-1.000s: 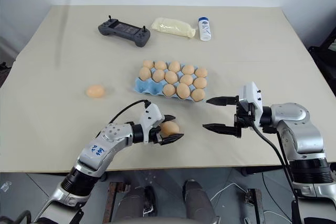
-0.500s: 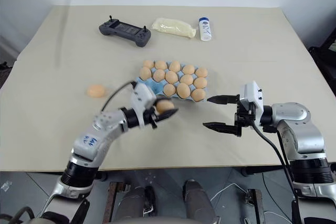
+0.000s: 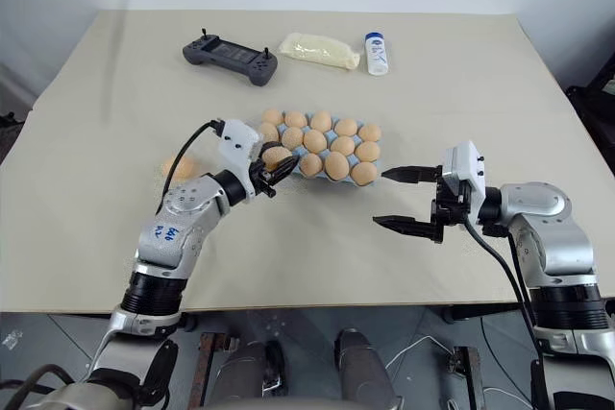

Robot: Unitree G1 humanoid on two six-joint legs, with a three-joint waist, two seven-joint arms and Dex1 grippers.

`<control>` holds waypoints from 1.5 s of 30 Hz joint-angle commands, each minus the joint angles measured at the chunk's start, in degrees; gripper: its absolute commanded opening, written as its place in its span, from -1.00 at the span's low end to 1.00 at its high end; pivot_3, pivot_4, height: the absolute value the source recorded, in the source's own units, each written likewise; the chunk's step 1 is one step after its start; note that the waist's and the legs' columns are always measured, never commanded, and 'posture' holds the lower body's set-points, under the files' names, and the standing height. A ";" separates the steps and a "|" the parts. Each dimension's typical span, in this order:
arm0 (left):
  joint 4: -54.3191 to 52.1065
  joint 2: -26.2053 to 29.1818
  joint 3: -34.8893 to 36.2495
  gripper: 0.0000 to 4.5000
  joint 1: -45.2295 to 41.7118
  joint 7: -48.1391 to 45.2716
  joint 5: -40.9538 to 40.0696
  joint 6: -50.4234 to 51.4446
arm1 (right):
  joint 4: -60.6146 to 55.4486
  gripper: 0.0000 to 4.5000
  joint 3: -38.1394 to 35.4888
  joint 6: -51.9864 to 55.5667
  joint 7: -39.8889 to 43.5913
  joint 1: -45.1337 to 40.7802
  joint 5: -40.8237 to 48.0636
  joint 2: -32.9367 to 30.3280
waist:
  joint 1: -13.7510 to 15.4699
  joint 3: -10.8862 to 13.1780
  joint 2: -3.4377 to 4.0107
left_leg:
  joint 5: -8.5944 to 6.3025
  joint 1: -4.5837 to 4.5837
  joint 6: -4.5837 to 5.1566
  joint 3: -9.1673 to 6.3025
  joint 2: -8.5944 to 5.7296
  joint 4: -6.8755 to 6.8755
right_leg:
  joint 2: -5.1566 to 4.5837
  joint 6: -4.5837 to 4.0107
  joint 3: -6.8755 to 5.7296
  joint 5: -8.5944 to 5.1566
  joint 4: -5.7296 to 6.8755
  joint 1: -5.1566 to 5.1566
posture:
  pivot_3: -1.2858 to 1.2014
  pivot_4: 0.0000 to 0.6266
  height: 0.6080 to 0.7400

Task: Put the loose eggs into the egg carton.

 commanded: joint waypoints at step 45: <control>-28.10 21.82 24.85 0.99 32.50 -14.39 -18.47 9.42 | 9.40 1.00 -1.46 -4.30 1.87 -6.18 -0.89 1.39 | 0.46 0.00 0.01 | 0.01 0.03 -0.08 0.02 0.17 -0.30 | -0.44 -0.24 -0.09 0.03 -0.21 -0.05 | 0.03 -0.52 1.00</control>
